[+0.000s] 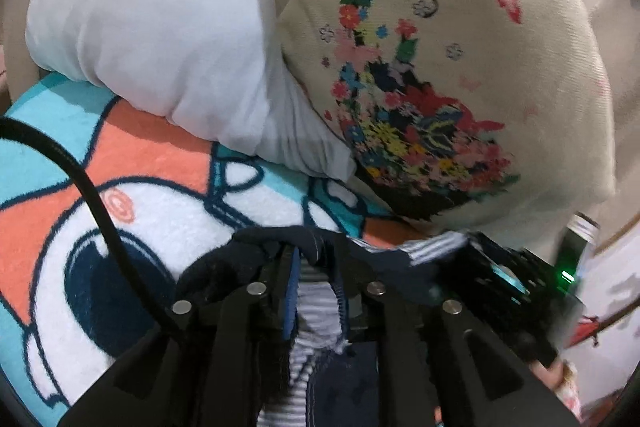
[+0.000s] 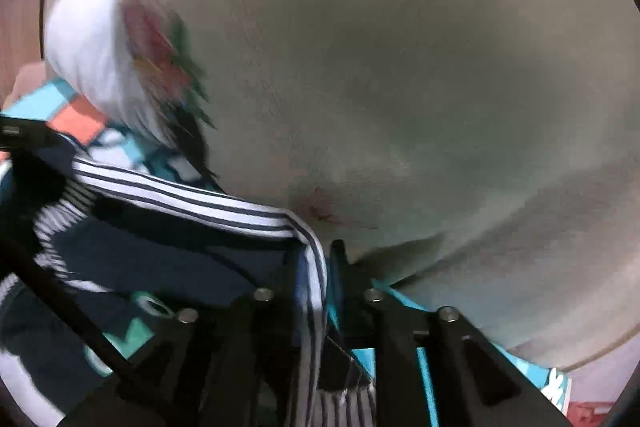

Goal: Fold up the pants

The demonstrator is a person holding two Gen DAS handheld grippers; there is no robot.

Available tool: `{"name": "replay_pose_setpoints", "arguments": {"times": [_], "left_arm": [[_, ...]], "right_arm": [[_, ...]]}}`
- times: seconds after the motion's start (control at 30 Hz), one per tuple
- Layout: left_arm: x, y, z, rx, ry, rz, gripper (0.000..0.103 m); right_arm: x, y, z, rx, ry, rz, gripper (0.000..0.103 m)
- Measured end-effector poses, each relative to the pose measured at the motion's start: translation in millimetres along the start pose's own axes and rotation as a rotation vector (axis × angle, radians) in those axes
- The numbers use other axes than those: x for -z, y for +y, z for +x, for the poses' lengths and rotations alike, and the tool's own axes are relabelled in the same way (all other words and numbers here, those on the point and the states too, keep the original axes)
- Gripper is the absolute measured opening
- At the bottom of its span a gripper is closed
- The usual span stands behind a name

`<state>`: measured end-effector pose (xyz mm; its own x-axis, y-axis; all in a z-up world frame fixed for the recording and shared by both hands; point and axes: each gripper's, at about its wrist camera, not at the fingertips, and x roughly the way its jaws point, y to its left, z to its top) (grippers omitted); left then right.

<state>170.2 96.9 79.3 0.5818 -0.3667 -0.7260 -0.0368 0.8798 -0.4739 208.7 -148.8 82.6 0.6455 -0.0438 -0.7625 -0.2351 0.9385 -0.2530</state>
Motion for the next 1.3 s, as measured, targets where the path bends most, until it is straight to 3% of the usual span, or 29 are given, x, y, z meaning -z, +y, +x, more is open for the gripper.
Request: {"name": "replay_pose_setpoints", "arguments": {"times": [0.03, 0.1, 0.13, 0.2, 0.3, 0.43, 0.6, 0.67, 0.77, 0.93, 0.97, 1.0, 1.03, 1.07, 1.13, 1.3], "left_arm": [[1, 1, -8, 0.007, -0.008, 0.005, 0.022], [2, 5, -23, 0.006, -0.034, 0.009, 0.041], [2, 9, -33, 0.008, -0.053, 0.004, 0.044], [5, 17, -49, 0.005, -0.077, -0.008, 0.051], [18, 38, -68, -0.034, -0.092, -0.042, 0.058], [45, 69, -69, -0.083, -0.034, -0.114, 0.058], [76, 77, -53, -0.085, 0.051, -0.136, 0.058], [81, 72, -45, -0.074, 0.078, -0.131, 0.059], [84, 57, -34, -0.093, 0.101, -0.078, 0.073], [84, 35, -3, -0.142, 0.128, -0.030, 0.077], [85, 32, 0, -0.155, 0.127, -0.021, 0.069], [86, 26, 5, -0.198, 0.128, 0.009, 0.041], [86, 22, 8, -0.223, 0.134, 0.036, 0.023], [87, 19, 11, -0.193, 0.161, 0.040, 0.014], [85, 17, 4, -0.172, 0.161, 0.034, 0.014], [74, 15, -34, -0.126, 0.117, 0.008, 0.013]], "right_arm": [[0, -1, 5, 0.002, 0.016, 0.005, 0.028], [6, -6, -6, -0.044, -0.002, 0.054, 0.035], [11, -13, -17, -0.082, -0.023, 0.098, 0.049], [22, -25, -37, -0.095, -0.052, 0.152, 0.063], [49, -46, -72, -0.098, -0.083, 0.233, 0.071], [101, -64, -94, -0.165, -0.035, 0.352, 0.072], [158, -70, -88, -0.242, 0.032, 0.496, 0.072], [163, -68, -75, -0.265, 0.059, 0.538, 0.072], [161, -71, -60, -0.292, 0.074, 0.584, 0.072], [149, -68, -28, -0.221, 0.114, 0.639, 0.075], [147, -67, -26, -0.202, 0.094, 0.638, 0.072], [145, -66, -24, -0.202, 0.086, 0.635, 0.052], [144, -65, -23, -0.202, 0.083, 0.632, 0.023], [145, -68, -22, -0.246, 0.088, 0.653, 0.020], [151, -75, -26, -0.319, 0.077, 0.711, 0.015], [168, -87, -54, -0.459, 0.036, 0.808, 0.014]]}}
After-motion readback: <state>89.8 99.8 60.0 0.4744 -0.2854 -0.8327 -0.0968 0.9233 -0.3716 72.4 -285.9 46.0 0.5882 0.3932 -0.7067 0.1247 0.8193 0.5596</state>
